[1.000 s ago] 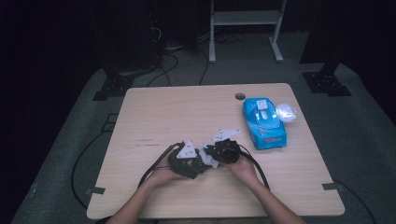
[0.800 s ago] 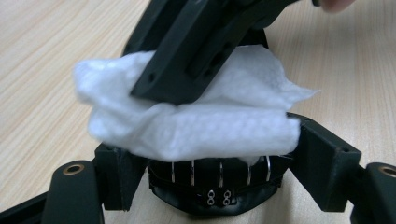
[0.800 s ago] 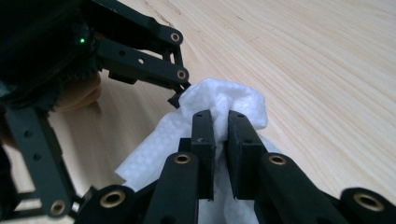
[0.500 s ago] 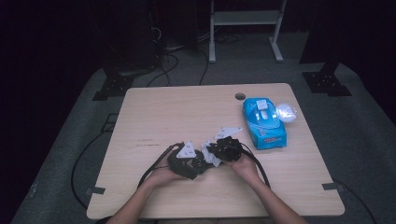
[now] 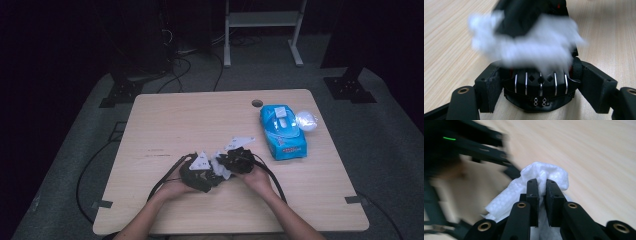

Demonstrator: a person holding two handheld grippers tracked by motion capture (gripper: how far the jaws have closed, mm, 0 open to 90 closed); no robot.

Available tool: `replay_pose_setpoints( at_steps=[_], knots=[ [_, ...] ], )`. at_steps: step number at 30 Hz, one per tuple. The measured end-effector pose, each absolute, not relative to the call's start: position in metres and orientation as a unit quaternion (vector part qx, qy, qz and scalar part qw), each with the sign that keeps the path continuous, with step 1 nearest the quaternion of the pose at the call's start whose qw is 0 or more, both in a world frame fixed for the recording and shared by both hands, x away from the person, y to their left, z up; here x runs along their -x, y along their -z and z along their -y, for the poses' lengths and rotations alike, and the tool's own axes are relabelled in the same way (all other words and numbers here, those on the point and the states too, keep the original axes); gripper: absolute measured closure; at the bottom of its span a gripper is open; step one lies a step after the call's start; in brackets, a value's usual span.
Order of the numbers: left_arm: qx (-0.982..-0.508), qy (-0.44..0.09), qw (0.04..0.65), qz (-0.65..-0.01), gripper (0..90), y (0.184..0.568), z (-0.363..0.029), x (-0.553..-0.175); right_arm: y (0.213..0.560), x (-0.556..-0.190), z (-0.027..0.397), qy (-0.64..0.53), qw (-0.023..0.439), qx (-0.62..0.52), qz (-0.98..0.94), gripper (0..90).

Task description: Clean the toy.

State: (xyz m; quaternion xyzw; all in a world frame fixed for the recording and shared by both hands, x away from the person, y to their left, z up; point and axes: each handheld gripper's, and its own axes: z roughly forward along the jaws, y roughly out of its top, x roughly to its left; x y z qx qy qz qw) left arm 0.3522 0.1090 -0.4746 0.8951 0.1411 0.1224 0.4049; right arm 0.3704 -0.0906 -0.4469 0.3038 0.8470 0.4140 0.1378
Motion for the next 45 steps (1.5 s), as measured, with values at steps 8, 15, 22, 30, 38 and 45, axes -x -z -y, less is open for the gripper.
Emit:
replay_pose_setpoints(
  at_steps=[8,15,22,30,38,45],
  knots=[
    [-0.896,-0.125,0.404,-0.136,24.7,0.474,-0.106,-0.351,0.447,-0.375,0.12,-0.41,0.148,-0.335,-0.835,81.6],
    [-0.895,-0.127,0.405,-0.136,24.7,0.475,-0.107,-0.351,0.449,-0.371,0.11,-0.419,0.136,-0.305,-0.844,81.4],
    [-0.898,-0.129,0.4,-0.132,24.6,0.475,-0.106,-0.351,0.448,-0.377,0.135,-0.414,0.14,-0.351,-0.828,81.3],
    [-0.897,-0.13,0.4,-0.133,24.5,0.475,-0.106,-0.351,0.449,-0.374,0.114,-0.421,0.135,-0.315,-0.84,81.3],
    [-0.899,-0.135,0.395,-0.131,24.4,0.476,-0.106,-0.351,0.448,-0.371,0.153,-0.404,0.15,-0.352,-0.83,81.4],
    [-0.898,-0.134,0.397,-0.133,24.4,0.476,-0.106,-0.35,0.45,-0.347,0.139,-0.413,0.12,-0.301,-0.851,81.4]
  ],
)
